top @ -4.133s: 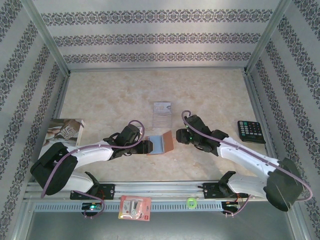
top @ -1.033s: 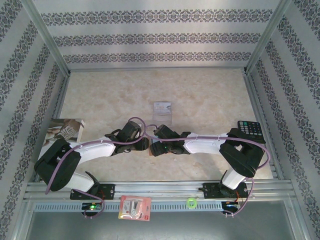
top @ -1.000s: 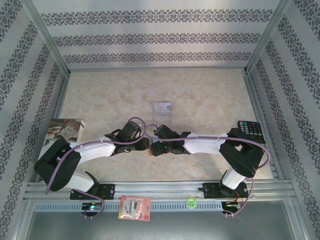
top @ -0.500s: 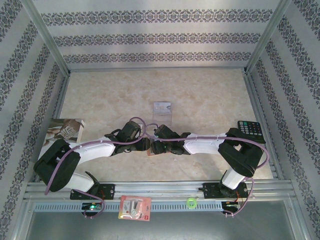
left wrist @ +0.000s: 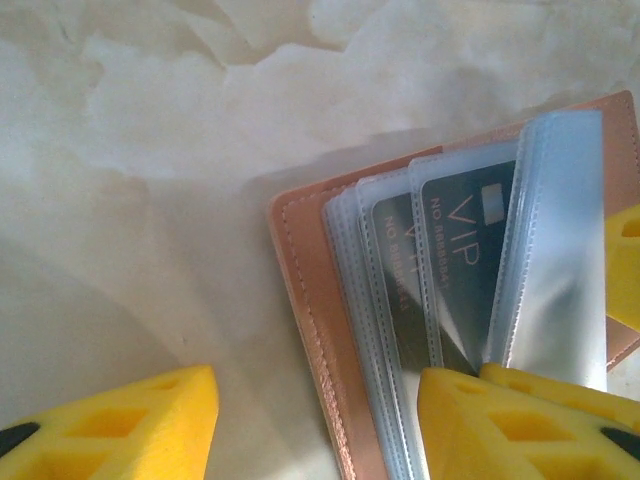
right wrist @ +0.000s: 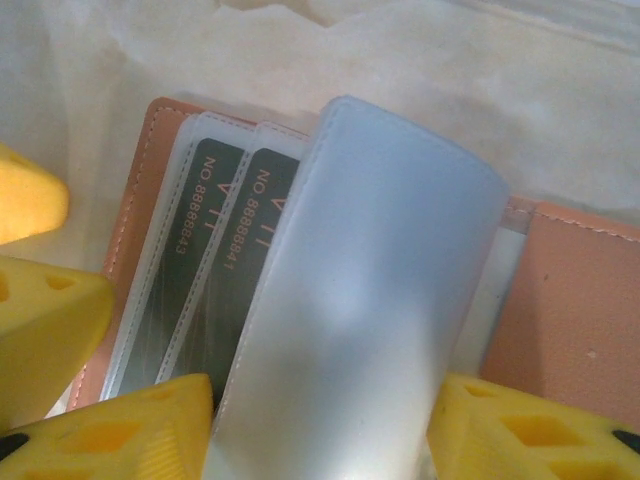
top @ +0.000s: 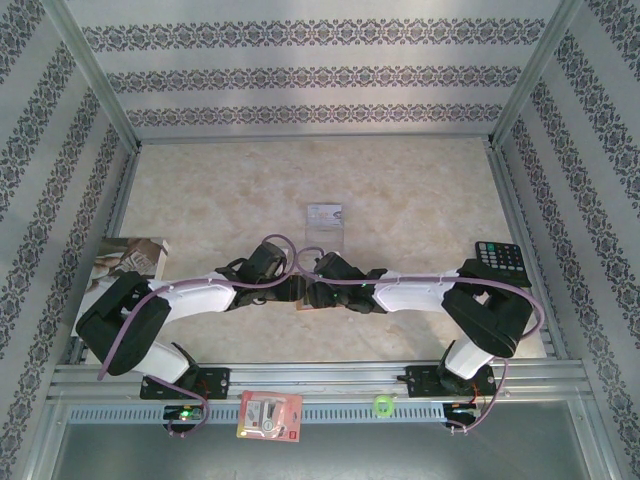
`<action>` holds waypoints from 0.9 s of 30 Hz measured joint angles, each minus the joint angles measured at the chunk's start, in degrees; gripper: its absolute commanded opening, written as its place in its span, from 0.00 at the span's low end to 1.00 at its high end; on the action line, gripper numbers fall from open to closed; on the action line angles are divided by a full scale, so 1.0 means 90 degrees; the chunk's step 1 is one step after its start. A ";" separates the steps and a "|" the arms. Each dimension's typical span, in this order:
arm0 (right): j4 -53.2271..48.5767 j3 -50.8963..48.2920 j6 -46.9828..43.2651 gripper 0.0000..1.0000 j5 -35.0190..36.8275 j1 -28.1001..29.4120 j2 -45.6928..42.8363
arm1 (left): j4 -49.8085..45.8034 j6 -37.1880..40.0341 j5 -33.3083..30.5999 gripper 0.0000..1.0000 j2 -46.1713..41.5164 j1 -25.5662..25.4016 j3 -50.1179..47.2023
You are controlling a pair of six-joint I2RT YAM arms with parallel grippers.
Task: Take the credit cards out of the card holder
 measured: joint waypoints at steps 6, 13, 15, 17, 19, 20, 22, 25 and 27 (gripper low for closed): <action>-0.0151 -0.0022 0.0068 0.69 0.0078 0.0002 -0.0100 | 0.0041 -0.0012 -0.0090 0.57 -0.0090 -0.0068 -0.0061; -0.0393 -0.0046 0.0253 0.69 0.0151 0.0007 -0.0255 | 0.0063 -0.0017 -0.0075 0.56 -0.0138 -0.0153 -0.0061; -0.0403 -0.0046 0.0345 0.68 0.0226 0.0007 -0.0274 | 0.0066 -0.0017 -0.0041 0.56 -0.0138 -0.0165 -0.0061; -0.0420 -0.0046 0.0410 0.66 0.0316 0.0007 -0.0311 | 0.0075 -0.0017 -0.0015 0.56 -0.0138 -0.0202 -0.0061; -0.0432 -0.0063 0.0476 0.63 0.0393 0.0007 -0.0393 | 0.0085 -0.0017 0.0017 0.56 -0.0138 -0.0233 -0.0061; -0.0444 -0.0078 0.0493 0.62 0.0427 0.0007 -0.0449 | 0.0085 -0.0017 0.0036 0.56 -0.0138 -0.0233 -0.0061; -0.0452 -0.0083 0.0505 0.62 0.0461 0.0007 -0.0525 | 0.0085 -0.0017 0.0068 0.56 -0.0138 -0.0233 -0.0061; -0.0449 -0.0083 0.0488 0.71 0.0459 0.0007 -0.0539 | 0.0085 -0.0017 0.0085 0.56 -0.0138 -0.0233 -0.0061; -0.0486 -0.0083 0.0483 0.74 0.0471 0.0002 -0.0532 | 0.0078 -0.0015 0.0080 0.56 -0.0138 -0.0233 -0.0061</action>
